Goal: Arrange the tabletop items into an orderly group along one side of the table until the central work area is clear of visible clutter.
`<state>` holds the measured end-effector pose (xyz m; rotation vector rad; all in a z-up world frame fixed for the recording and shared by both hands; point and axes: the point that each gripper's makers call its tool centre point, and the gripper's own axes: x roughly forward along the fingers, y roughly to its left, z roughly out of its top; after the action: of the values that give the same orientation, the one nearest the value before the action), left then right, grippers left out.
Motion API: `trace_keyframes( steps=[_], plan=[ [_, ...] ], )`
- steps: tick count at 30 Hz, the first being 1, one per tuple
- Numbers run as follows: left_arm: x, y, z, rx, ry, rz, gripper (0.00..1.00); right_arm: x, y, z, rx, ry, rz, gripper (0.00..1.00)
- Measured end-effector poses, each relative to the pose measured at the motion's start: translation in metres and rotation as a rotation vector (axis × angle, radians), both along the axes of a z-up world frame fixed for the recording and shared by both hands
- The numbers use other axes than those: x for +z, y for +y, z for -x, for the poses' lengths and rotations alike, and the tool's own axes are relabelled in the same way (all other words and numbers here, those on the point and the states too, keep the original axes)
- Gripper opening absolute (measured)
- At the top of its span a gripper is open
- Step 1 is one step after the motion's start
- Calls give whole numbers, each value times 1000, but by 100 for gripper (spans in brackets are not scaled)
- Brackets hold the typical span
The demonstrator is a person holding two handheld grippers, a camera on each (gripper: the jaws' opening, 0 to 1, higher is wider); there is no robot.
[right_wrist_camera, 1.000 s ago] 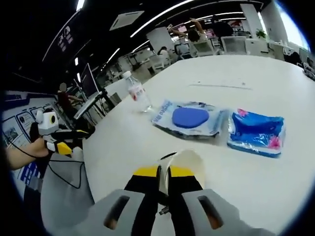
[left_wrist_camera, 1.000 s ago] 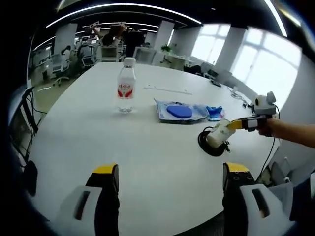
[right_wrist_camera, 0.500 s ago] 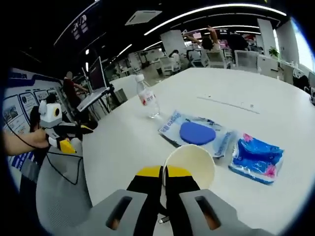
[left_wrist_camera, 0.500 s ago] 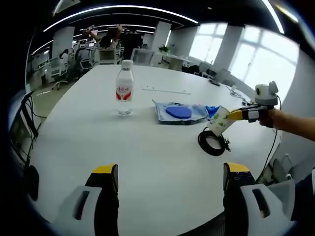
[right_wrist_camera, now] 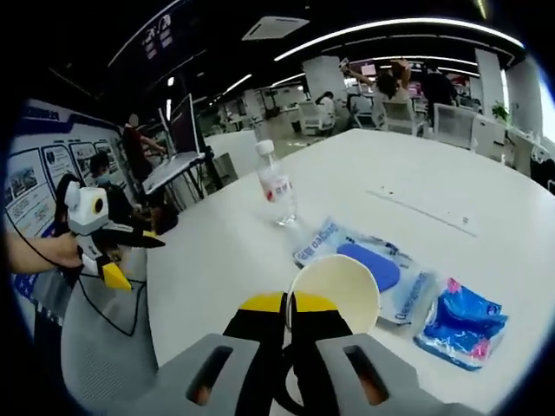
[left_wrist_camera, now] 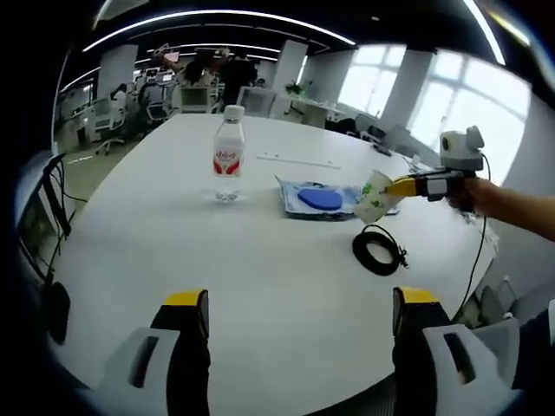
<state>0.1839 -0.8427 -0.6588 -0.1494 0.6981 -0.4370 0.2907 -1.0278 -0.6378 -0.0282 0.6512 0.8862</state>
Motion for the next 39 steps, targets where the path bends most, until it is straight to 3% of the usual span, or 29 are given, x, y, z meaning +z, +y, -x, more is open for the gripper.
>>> trace_keyframes(
  steps=[14, 18, 30, 39],
  plan=[
    [-4, 16, 11, 39, 3, 7, 82, 13, 44, -17, 86, -31, 22, 0],
    [3, 21, 10, 59, -14, 23, 82, 11, 53, -20, 125, -48, 63, 0],
    [16, 19, 11, 91, -48, 76, 82, 5, 84, -29, 187, -53, 88, 0],
    [9, 29, 20, 116, -23, 82, 80, -5, 105, -42, 216, -68, 128, 0]
  ],
)
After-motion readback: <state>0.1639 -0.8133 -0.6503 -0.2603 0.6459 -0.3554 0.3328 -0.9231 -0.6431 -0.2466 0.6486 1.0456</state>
